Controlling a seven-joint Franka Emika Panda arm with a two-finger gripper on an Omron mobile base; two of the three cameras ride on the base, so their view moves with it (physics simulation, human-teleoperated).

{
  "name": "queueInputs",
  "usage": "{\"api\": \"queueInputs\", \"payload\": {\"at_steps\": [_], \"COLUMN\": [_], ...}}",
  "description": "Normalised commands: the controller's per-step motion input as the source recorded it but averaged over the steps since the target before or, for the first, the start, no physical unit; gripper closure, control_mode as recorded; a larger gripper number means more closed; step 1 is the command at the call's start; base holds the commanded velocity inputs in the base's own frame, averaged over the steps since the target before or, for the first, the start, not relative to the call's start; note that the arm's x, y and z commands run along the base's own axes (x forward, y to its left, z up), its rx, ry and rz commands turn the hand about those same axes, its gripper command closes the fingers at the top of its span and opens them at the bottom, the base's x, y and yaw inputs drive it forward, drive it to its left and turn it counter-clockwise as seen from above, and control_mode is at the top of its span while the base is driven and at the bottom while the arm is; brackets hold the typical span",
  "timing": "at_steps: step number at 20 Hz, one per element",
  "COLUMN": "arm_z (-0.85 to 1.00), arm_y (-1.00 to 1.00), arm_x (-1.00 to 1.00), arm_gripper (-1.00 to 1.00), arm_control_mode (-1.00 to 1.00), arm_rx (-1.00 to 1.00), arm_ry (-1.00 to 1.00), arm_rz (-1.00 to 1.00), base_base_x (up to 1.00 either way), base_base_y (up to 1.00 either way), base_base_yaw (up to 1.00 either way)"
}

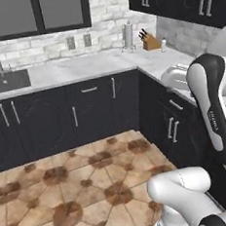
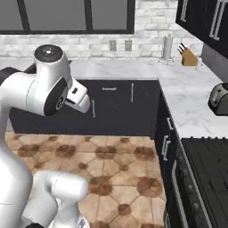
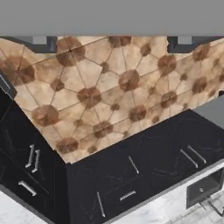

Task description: Place the drinks on the dining counter in a tight cluster.

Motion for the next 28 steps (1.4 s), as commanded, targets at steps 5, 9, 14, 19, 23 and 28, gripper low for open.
{"api": "queueInputs", "payload": {"at_steps": [5,9,14,19,23,28], "arm_z": [0.00,0.00,0.00,0.00,0.00,0.00], "arm_y": [0.00,0.00,0.00,0.00,0.00,0.00], "arm_x": [0.00,0.00,0.00,0.00,0.00,0.00], "arm_gripper": [-1.00,-1.00,-1.00,-1.00,-1.00,-1.00], "arm_control_mode": [1.00,1.00,1.00,1.00,1.00,1.00], "arm_rx": [0.00,0.00,0.00,0.00,0.00,0.00], "arm_ry": [0.00,0.00,0.00,0.00,0.00,0.00], "arm_rz": [0.00,0.00,0.00,0.00,0.00,0.00], "base_base_x": [0.34,1.00,1.00,1.00,0.87,0.83], "base_base_y": [0.31,0.99,1.00,1.00,1.00,0.98], "base_base_yaw": [-0.90,-0.54,-0.52,-0.53,-0.50,-0.47]}}
